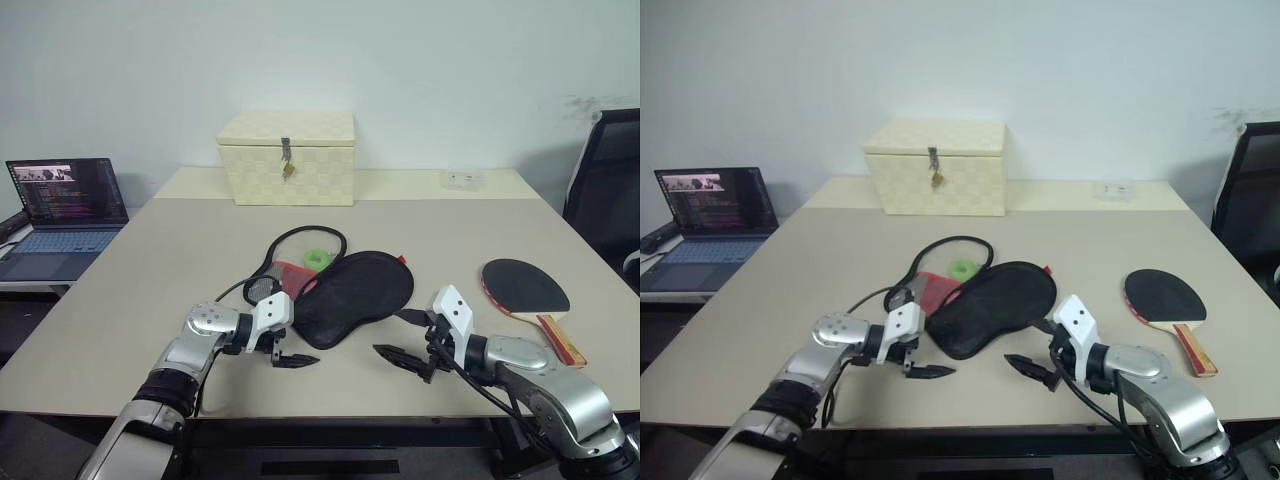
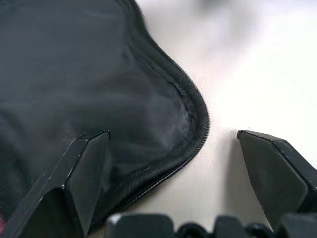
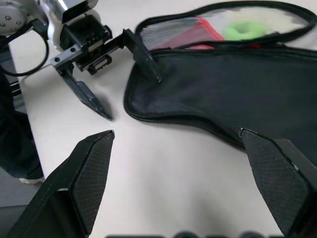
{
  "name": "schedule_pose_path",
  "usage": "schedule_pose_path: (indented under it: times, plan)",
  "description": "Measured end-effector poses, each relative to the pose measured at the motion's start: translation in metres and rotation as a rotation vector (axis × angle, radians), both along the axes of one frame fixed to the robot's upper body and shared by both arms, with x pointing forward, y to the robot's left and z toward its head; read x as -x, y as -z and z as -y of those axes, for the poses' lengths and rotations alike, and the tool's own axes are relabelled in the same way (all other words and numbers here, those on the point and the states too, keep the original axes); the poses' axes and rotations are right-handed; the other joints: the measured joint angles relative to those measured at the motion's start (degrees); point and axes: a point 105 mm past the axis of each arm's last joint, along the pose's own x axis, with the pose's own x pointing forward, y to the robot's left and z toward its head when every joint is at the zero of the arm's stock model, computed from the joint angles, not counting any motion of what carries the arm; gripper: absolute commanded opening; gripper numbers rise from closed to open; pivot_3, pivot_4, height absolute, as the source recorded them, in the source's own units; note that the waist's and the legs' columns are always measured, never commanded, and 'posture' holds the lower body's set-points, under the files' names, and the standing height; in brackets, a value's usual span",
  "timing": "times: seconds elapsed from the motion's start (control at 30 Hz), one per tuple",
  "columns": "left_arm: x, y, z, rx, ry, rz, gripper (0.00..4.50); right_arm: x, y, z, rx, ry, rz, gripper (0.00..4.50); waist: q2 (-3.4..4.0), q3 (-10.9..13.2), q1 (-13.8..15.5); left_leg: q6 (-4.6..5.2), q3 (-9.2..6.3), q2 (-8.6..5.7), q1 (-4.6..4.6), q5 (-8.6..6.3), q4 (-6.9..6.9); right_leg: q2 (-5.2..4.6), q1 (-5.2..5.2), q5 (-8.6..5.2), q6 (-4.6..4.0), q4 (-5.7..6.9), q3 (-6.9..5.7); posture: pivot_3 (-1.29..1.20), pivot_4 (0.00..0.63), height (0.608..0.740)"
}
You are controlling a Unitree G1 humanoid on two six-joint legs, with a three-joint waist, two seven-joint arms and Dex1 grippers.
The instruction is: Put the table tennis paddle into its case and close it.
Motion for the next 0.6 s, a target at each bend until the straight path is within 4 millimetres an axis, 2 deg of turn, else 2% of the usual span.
schedule_pose_path:
  times: [0.23,0.27,0.33,0.6]
  plan:
    - [-0.001,0.002,0.004,-0.014,0.043,0.002,4.5,0.006,-0.002,-0.001,-0.014,-0.011,-0.01,4.45,-0.02,0.0,0.0,0.0,-0.01,0.0,0.0,0.0,0.02,0.0,0.03,0.01,0.03,0.0,0.0,0.0,0.15,0.74]
    - [-0.001,0.003,0.004,-0.015,0.046,0.002,4.32,0.006,-0.002,0.0,-0.014,-0.01,-0.008,4.48,-0.02,0.0,0.0,0.0,-0.01,0.0,0.01,0.0,0.02,0.0,0.03,0.01,0.03,0.0,0.0,0.0,0.15,0.74]
    - [0.0,0.003,0.004,-0.019,0.06,0.001,3.94,0.006,-0.004,0.003,-0.012,0.001,-0.002,4.5,-0.02,0.0,0.0,0.0,-0.01,0.0,0.01,0.0,0.02,0.0,0.03,0.01,0.03,0.0,0.0,0.0,0.15,0.74]
    - [0.011,0.011,0.007,-0.034,0.117,-0.037,1.27,0.004,-0.006,0.01,-0.002,0.019,0.006,4.5,0.04,-0.1,0.0,0.01,-0.01,0.01,0.32,0.0,0.02,0.0,0.36,-0.03,0.09,-0.02,0.0,0.0,0.15,0.74]
